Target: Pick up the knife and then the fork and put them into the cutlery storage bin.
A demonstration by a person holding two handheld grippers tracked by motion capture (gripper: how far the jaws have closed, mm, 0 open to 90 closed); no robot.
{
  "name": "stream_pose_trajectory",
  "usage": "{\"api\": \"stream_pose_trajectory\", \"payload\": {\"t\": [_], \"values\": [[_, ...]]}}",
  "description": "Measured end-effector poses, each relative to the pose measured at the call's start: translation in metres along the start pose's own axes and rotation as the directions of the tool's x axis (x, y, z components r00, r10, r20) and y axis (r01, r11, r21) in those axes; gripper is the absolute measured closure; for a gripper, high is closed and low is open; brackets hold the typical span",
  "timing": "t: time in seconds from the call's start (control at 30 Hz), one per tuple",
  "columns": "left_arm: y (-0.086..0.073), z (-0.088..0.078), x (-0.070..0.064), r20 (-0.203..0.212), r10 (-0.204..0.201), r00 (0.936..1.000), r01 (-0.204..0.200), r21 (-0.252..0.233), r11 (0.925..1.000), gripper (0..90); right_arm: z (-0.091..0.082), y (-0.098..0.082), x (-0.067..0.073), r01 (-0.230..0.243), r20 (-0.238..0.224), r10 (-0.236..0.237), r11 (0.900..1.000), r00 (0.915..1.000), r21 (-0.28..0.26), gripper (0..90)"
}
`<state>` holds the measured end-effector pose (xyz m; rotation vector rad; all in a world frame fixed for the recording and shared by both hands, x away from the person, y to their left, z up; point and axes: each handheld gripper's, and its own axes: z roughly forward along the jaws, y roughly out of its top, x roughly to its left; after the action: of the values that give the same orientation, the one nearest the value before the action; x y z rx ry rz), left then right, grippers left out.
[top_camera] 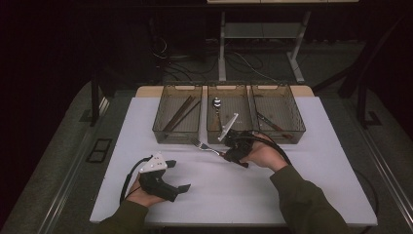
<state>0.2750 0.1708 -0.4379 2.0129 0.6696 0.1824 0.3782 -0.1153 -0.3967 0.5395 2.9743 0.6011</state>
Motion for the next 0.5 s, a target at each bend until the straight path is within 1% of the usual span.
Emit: {"api": "stream_pose_trajectory", "payload": {"t": [0.13, 0.2, 0.23, 0.37, 0.4, 0.5], "values": [[0.0, 0.0, 0.0, 0.002, 0.002, 1.0, -0.002, 0.0, 1.0, 0.0, -0.006, -0.009, -0.002, -0.012, 0.004, 0.012, 1.0, 0.9999, -0.028, 77.0], [0.0, 0.0, 0.0, 0.002, 0.002, 1.0, -0.002, -0.001, 1.0, 0.0, -0.009, -0.014, -0.004, -0.025, 0.003, 0.025, 0.999, 0.9997, -0.046, 77.0], [0.0, 0.0, 0.0, 0.002, 0.001, 1.0, -0.001, -0.001, 1.0, 0.0, -0.01, -0.016, -0.005, -0.025, 0.004, 0.025, 0.998, 0.9997, -0.059, 77.0], [0.0, 0.0, 0.0, 0.004, 0.0, 1.0, 0.0, -0.002, 1.0, 0.0, -0.018, -0.027, -0.007, -0.047, 0.006, 0.047, 0.994, 0.9989, -0.101, 77.0], [0.0, 0.0, 0.0, 0.004, 0.001, 1.0, -0.001, 0.0, 1.0, 0.0, -0.019, -0.029, -0.008, -0.044, 0.007, 0.045, 0.993, 0.999, -0.11, 77.0], [0.0, 0.001, 0.0, 0.005, 0.001, 1.0, -0.001, 0.001, 1.0, 0.0, -0.025, -0.038, -0.01, -0.057, 0.011, 0.059, 0.989, 0.9982, -0.135, 77.0]]}}
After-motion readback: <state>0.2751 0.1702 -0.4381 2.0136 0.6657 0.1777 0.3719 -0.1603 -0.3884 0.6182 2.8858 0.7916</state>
